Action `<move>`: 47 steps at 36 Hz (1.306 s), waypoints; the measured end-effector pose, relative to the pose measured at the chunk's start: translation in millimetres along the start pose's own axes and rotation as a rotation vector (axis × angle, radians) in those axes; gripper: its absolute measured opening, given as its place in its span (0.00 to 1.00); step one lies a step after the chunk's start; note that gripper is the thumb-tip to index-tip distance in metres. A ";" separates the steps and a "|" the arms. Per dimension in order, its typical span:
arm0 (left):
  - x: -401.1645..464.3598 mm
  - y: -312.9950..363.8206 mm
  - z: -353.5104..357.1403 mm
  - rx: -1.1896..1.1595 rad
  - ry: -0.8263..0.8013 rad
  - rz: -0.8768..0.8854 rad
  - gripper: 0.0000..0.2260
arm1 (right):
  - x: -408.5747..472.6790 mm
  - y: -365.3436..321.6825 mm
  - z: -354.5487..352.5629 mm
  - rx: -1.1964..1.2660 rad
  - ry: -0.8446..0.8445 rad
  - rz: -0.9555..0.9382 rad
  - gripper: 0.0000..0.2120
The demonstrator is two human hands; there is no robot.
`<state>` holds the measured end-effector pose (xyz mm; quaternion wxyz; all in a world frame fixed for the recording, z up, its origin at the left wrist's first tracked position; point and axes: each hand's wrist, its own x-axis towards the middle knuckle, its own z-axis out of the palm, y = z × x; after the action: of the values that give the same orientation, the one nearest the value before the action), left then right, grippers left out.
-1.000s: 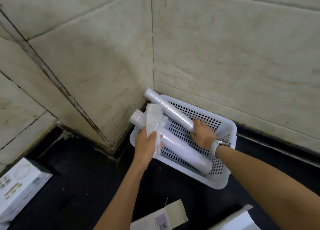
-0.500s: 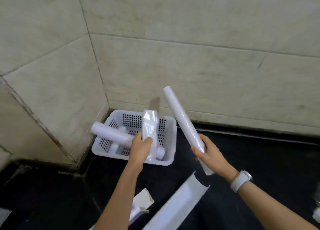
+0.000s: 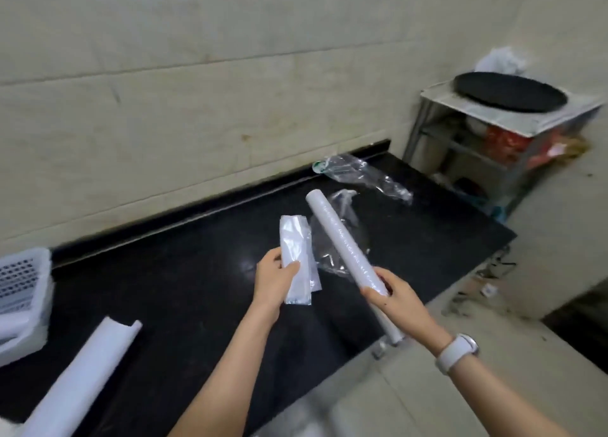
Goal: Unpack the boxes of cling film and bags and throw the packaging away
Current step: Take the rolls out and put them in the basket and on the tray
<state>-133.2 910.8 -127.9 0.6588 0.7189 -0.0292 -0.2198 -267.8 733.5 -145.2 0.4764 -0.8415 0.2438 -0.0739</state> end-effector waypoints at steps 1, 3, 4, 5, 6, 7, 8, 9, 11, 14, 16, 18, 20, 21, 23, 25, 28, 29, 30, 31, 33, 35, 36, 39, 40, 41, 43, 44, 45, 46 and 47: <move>-0.7 2.9 31.9 -0.005 -0.050 -0.010 0.11 | -6.6 12.7 -23.0 -0.002 0.039 0.022 0.16; -1.3 8.7 93.9 -0.007 -0.141 -0.036 0.10 | -19.4 38.0 -67.4 0.022 0.126 0.067 0.14; -1.0 11.4 121.8 -0.008 -0.174 -0.044 0.10 | -24.5 49.0 -87.7 0.037 0.165 0.087 0.14; -0.2 14.1 145.2 -0.013 -0.200 -0.048 0.11 | -28.1 58.0 -105.2 0.050 0.198 0.103 0.14; 0.3 17.1 169.6 -0.016 -0.233 -0.047 0.12 | -31.1 67.5 -123.7 0.059 0.233 0.117 0.13; 0.7 20.3 194.9 -0.014 -0.268 -0.044 0.13 | -33.6 77.6 -143.3 0.064 0.271 0.129 0.13; 1.5 23.8 218.5 -0.007 -0.297 -0.036 0.14 | -34.8 86.7 -161.9 0.066 0.306 0.140 0.13; 2.7 27.6 240.2 0.002 -0.324 -0.026 0.14 | -34.4 94.6 -178.9 0.065 0.336 0.148 0.13; 7.8 37.0 279.6 0.015 -0.377 -0.008 0.15 | -28.6 108.6 -210.4 0.058 0.389 0.160 0.13; 26.4 54.8 333.1 0.032 -0.439 0.014 0.17 | -8.1 126.0 -252.5 0.064 0.457 0.189 0.12; 44.5 68.4 367.0 0.027 -0.459 0.052 0.17 | 12.6 138.0 -279.7 0.054 0.494 0.207 0.15; 66.7 84.0 402.4 0.019 -0.459 0.103 0.18 | 39.6 148.5 -309.5 0.056 0.509 0.197 0.18; 92.6 103.2 438.0 0.000 -0.447 0.145 0.17 | 72.5 155.0 -341.7 0.036 0.517 0.168 0.17; 106.6 114.4 455.7 -0.013 -0.440 0.160 0.18 | 90.6 157.0 -358.5 0.023 0.525 0.143 0.16; 138.0 139.9 490.7 -0.022 -0.424 0.184 0.18 | 130.6 159.1 -393.7 0.016 0.538 0.090 0.13; 172.2 167.9 523.0 -0.019 -0.400 0.206 0.17 | 172.0 157.5 -428.6 0.001 0.534 0.060 0.14; 222.5 209.6 566.8 -0.045 -0.385 0.236 0.17 | 232.7 149.3 -477.2 -0.020 0.537 0.019 0.14; 238.5 221.8 580.5 -0.047 -0.371 0.239 0.17 | 252.7 147.4 -492.2 -0.030 0.544 0.009 0.13; 253.5 232.6 593.2 -0.040 -0.352 0.239 0.17 | 271.5 146.0 -505.7 -0.048 0.551 0.003 0.14; 268.0 242.7 605.5 -0.033 -0.331 0.242 0.18 | 290.2 144.7 -519.2 -0.076 0.555 -0.001 0.16; 297.6 259.4 630.1 -0.004 -0.305 0.255 0.18 | 328.9 143.1 -545.2 -0.135 0.547 0.007 0.23; 324.0 271.5 652.4 0.044 -0.305 0.237 0.18 | 365.1 140.1 -567.5 -0.220 0.530 0.039 0.28; 336.4 274.9 662.8 0.070 -0.293 0.224 0.18 | 382.3 139.9 -577.3 -0.253 0.520 0.046 0.28; 371.0 281.1 689.6 0.158 -0.228 0.180 0.18 | 430.5 140.9 -596.8 -0.294 0.482 0.042 0.26; 381.7 281.2 698.1 0.178 -0.206 0.155 0.19 | 446.1 142.8 -601.8 -0.302 0.462 0.048 0.26; 394.0 281.3 708.9 0.183 -0.181 0.130 0.19 | 464.1 146.0 -608.5 -0.316 0.440 0.045 0.25; 415.2 282.0 729.3 0.176 -0.136 0.095 0.19 | 497.2 152.1 -621.3 -0.363 0.392 0.037 0.24; 425.2 282.3 739.1 0.177 -0.117 0.091 0.19 | 513.2 155.5 -627.1 -0.382 0.365 0.034 0.23; 433.8 282.0 748.8 0.182 -0.100 0.095 0.19 | 527.8 159.4 -632.3 -0.398 0.338 0.030 0.23; 440.4 281.4 758.6 0.190 -0.085 0.097 0.18 | 540.9 164.0 -637.5 -0.415 0.312 0.027 0.23; 446.0 280.9 769.1 0.194 -0.072 0.095 0.17 | 553.9 169.6 -642.5 -0.438 0.287 0.022 0.23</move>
<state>65.8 7.6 -9.1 0.5942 0.7689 -0.1081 -0.2101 -72.5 -97.2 -3.2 0.2442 -0.9028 0.3281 -0.1331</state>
